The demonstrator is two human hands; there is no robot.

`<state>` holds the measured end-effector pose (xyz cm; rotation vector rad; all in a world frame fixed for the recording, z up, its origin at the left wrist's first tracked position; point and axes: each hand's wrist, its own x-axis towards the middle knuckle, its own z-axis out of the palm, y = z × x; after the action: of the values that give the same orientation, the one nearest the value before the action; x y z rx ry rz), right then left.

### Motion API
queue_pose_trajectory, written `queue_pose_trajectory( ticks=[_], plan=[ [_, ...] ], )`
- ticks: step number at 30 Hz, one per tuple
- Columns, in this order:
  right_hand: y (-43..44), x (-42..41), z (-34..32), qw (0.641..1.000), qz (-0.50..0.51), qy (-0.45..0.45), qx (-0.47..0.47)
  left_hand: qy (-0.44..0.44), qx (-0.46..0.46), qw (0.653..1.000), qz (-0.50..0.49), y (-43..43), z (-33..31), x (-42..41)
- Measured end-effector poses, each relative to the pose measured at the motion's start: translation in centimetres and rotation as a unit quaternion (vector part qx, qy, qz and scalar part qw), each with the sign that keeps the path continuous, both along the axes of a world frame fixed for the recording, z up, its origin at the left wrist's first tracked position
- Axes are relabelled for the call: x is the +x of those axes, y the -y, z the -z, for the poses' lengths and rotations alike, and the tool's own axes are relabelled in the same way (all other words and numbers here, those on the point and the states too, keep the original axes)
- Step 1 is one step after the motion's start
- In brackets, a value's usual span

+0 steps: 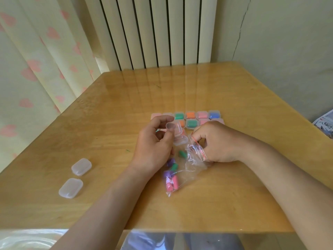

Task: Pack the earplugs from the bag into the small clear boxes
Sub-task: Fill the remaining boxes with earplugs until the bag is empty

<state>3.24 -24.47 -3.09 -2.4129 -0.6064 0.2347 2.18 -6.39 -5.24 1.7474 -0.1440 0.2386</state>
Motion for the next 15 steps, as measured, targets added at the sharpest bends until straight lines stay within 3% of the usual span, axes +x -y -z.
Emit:
queue_pose_trajectory(
  ticks=[8, 15],
  plan=[
    [0.4, -0.5, -1.4, 0.998, 0.015, -0.039, 0.04, -0.004, 0.006, 1.0, 0.004, -0.1, 0.3, 0.2],
    [1.6, 0.0, -1.8, 0.992, 0.084, -0.016, 0.091, -0.003, 0.017, 1.0, 0.014, -0.2, 0.8, 0.4]
  ],
)
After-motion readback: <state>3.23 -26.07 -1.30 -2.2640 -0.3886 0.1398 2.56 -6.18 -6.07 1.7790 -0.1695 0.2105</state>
